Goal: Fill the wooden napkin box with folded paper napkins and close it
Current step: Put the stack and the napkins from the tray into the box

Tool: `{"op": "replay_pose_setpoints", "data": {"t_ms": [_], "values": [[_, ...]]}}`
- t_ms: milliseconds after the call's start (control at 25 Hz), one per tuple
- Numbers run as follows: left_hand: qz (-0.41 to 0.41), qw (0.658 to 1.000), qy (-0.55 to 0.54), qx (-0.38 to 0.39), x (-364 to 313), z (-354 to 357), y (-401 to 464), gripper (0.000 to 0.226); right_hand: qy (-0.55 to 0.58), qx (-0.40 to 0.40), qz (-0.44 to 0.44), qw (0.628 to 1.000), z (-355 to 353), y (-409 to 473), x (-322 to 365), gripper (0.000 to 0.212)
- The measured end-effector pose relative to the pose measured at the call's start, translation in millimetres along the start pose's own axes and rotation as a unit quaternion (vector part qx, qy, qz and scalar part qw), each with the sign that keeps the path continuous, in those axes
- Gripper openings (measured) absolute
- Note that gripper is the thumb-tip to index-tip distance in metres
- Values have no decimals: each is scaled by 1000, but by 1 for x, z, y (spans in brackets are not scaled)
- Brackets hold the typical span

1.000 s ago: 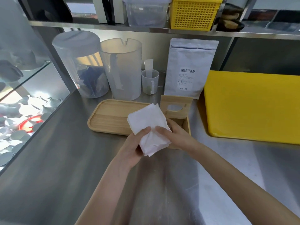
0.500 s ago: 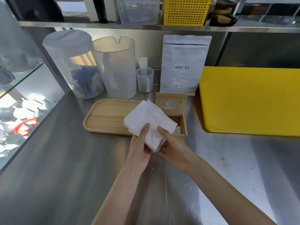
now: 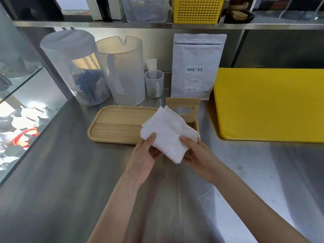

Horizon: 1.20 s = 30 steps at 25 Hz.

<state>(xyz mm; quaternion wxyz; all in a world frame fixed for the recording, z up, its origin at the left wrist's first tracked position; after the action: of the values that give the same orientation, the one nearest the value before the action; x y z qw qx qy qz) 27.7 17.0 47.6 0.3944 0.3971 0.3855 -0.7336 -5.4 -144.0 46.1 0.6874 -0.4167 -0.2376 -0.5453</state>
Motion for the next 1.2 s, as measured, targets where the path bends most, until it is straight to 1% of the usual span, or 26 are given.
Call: {"op": "replay_pose_setpoints", "data": {"t_ms": [80,160,320,440,480,560,680,760,800,840,920,1040,1200], "values": [[-6,999,41,16,-8,-6,0,57,-27,-10,2,1000,-7,-1,7,19],[-14,994,105,19,-12,-10,1,52,-59,-7,6,998,-13,-3,12,15],[-20,973,226,31,-17,-3,1,39,-147,-14,-4,989,-14,-5,17,17],[-30,958,284,26,-12,3,1,46,-181,-43,-17,982,-10,-4,13,10],[-30,957,287,27,-10,5,1,47,-186,-51,-23,981,-8,-3,11,10],[-42,963,264,14,-3,8,1,48,-179,-60,-26,982,-7,-3,8,16],[-58,971,230,-27,3,5,1,47,-160,-62,-7,985,-9,-3,7,34],[-62,970,228,-49,6,3,3,46,-168,-81,5,982,-12,-2,9,47],[-63,970,227,-58,6,3,6,45,-181,-95,8,979,-14,-2,10,51],[-63,970,227,-64,5,3,8,45,-196,-107,6,975,-15,-2,11,51],[-67,966,242,-65,4,5,14,47,-220,-122,-4,968,-18,-1,15,44],[-69,947,303,-78,-1,12,31,56,-240,-155,-19,958,-23,5,25,37],[-70,928,360,-65,-12,22,59,55,-280,-193,-31,940,-29,24,39,33]]}}
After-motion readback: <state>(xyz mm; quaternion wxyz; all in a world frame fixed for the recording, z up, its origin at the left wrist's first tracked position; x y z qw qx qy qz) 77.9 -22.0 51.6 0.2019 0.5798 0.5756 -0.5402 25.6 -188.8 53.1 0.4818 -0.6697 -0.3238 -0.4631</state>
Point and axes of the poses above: each hand's wrist, its own y-axis towards the middle knuckle, its own z-axis out of the palm, x = y × z, the point moved 1 cm from there along y, towards the middle knuckle, and after that the axes turned 10 degrees about y, right-handed, at the moved point
